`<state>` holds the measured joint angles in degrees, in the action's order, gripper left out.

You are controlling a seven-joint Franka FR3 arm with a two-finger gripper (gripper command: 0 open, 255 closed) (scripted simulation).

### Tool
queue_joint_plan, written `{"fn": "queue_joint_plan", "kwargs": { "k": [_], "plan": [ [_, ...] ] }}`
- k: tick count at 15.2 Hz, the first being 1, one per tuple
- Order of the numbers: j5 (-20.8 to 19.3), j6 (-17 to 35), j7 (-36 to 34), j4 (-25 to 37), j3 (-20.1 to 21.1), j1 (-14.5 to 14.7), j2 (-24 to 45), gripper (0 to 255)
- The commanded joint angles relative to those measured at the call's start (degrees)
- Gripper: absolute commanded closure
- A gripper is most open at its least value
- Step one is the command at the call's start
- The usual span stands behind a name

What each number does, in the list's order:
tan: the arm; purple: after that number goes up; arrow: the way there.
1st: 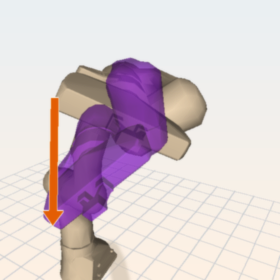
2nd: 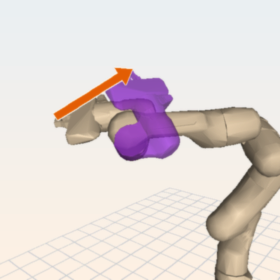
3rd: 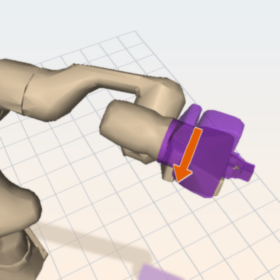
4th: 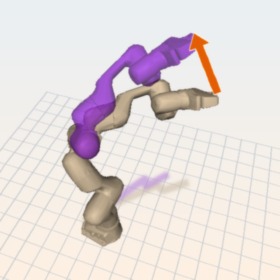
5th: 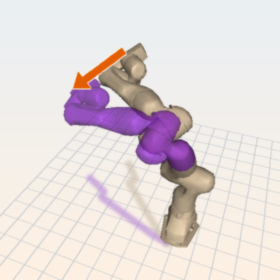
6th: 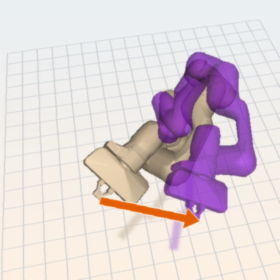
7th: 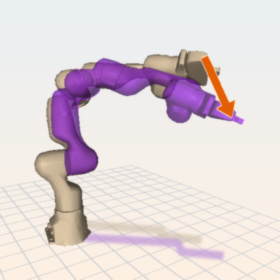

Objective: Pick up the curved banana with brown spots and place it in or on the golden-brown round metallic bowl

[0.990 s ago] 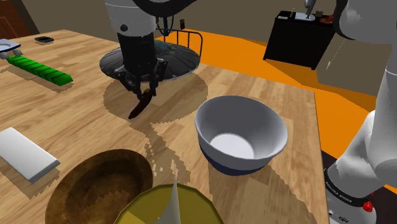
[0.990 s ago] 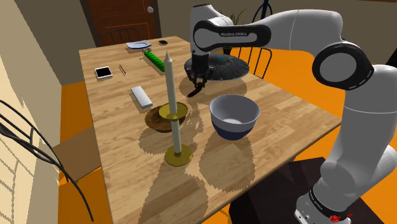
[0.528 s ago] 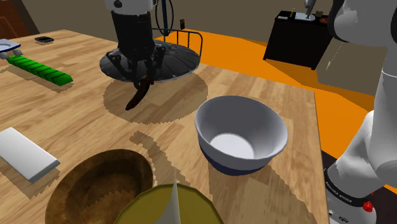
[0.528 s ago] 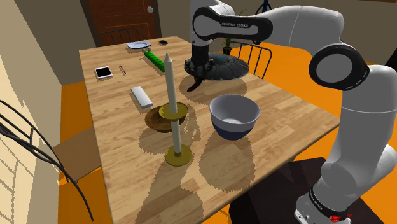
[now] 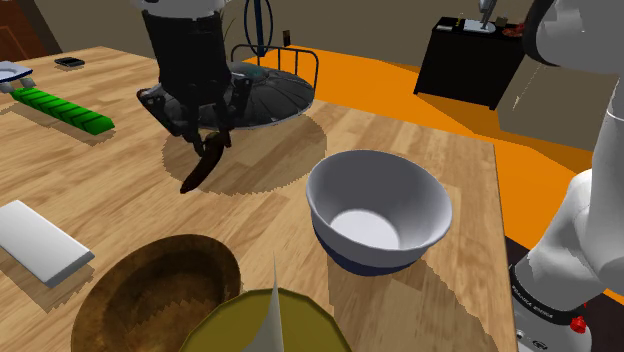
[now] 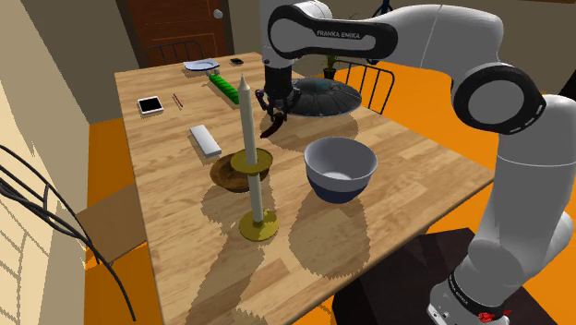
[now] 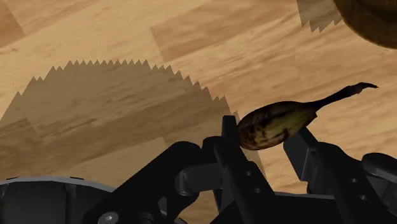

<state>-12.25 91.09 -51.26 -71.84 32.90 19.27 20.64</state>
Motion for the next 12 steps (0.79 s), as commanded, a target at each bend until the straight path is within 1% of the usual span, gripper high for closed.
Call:
{"fn": "queue_joint_plan", "kwargs": {
  "k": [1,7,12],
  "plan": [
    [0.48,0.48,-2.13,-1.98,0.75,0.97,-1.49,255],
    [-0.22,0.23,-9.54,-2.43,2.92,6.25,-1.63,255],
    [-1.85,-0.93,-16.02,-0.22,4.48,11.75,0.18,255]
  ]
}}
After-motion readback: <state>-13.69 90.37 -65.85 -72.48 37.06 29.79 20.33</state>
